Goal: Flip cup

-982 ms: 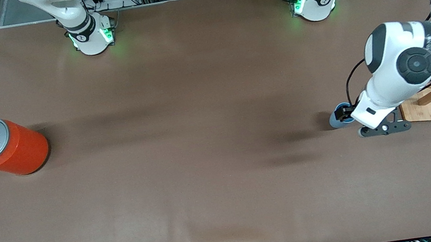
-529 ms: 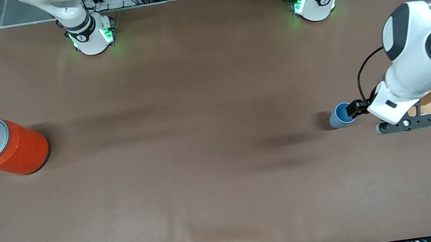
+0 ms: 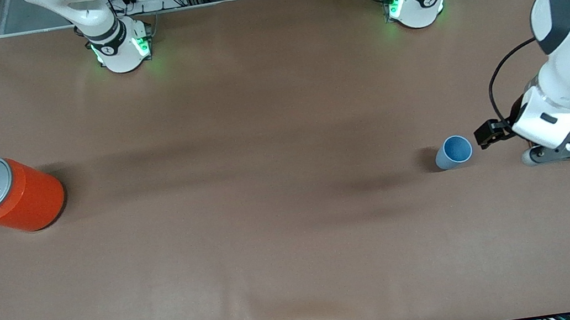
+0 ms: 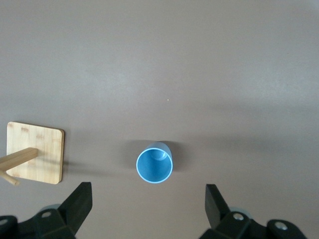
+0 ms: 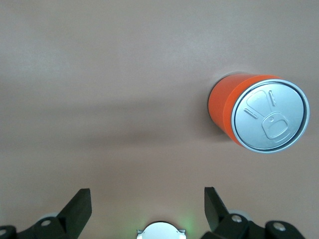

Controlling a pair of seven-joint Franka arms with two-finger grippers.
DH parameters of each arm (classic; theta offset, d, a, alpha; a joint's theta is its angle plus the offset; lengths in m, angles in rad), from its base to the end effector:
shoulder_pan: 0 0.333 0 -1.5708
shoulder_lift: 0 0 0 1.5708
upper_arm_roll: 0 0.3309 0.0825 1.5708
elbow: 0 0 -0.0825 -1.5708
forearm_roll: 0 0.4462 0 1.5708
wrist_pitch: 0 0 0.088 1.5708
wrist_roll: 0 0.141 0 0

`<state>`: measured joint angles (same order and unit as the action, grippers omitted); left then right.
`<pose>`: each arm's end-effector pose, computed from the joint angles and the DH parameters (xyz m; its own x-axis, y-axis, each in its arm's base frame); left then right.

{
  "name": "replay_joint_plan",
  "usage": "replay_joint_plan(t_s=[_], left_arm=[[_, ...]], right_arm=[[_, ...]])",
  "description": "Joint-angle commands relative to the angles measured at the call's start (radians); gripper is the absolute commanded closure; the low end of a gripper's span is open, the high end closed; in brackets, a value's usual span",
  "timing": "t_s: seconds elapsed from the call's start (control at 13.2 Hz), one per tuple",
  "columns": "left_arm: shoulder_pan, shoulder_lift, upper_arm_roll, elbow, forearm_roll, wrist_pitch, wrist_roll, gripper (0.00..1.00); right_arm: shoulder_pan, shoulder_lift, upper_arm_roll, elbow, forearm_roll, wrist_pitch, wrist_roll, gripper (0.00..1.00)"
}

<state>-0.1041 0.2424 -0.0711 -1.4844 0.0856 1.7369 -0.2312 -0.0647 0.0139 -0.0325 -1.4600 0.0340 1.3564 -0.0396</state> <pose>0.6943 -0.1076 0.5071 0.9987 0.0436 0.0255 0.0452 -0.9970 -0.0633 0.5918 -0.0522 0.6377 0.9920 -0.0498 -0.1157 -0.0545 -0.9978 -0.0380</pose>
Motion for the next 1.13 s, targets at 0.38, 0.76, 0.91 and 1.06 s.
replay_joint_plan(t_s=[0.38, 0.76, 0.91, 1.06], left_arm=[[0.063, -0.182, -0.036, -0.010, -0.044, -0.184, 0.062, 0.00], [0.061, -0.314, -0.030, -0.014, -0.046, -0.321, 0.062, 0.00], [0.066, -0.313, -0.026, -0.005, -0.052, -0.320, 0.062, 0.00], [0.064, -0.310, 0.026, -0.005, -0.107, -0.315, 0.107, 0.00]], right_arm=[[-0.017, -0.002, 0.011, 0.009, 0.009, -0.011, -0.005, 0.00], [-0.014, -0.002, 0.013, 0.009, 0.011, -0.010, -0.005, 0.00], [-0.012, -0.002, 0.014, 0.007, 0.011, -0.010, -0.005, 0.00], [-0.017, -0.002, 0.013, 0.007, 0.015, -0.011, -0.005, 0.00]])
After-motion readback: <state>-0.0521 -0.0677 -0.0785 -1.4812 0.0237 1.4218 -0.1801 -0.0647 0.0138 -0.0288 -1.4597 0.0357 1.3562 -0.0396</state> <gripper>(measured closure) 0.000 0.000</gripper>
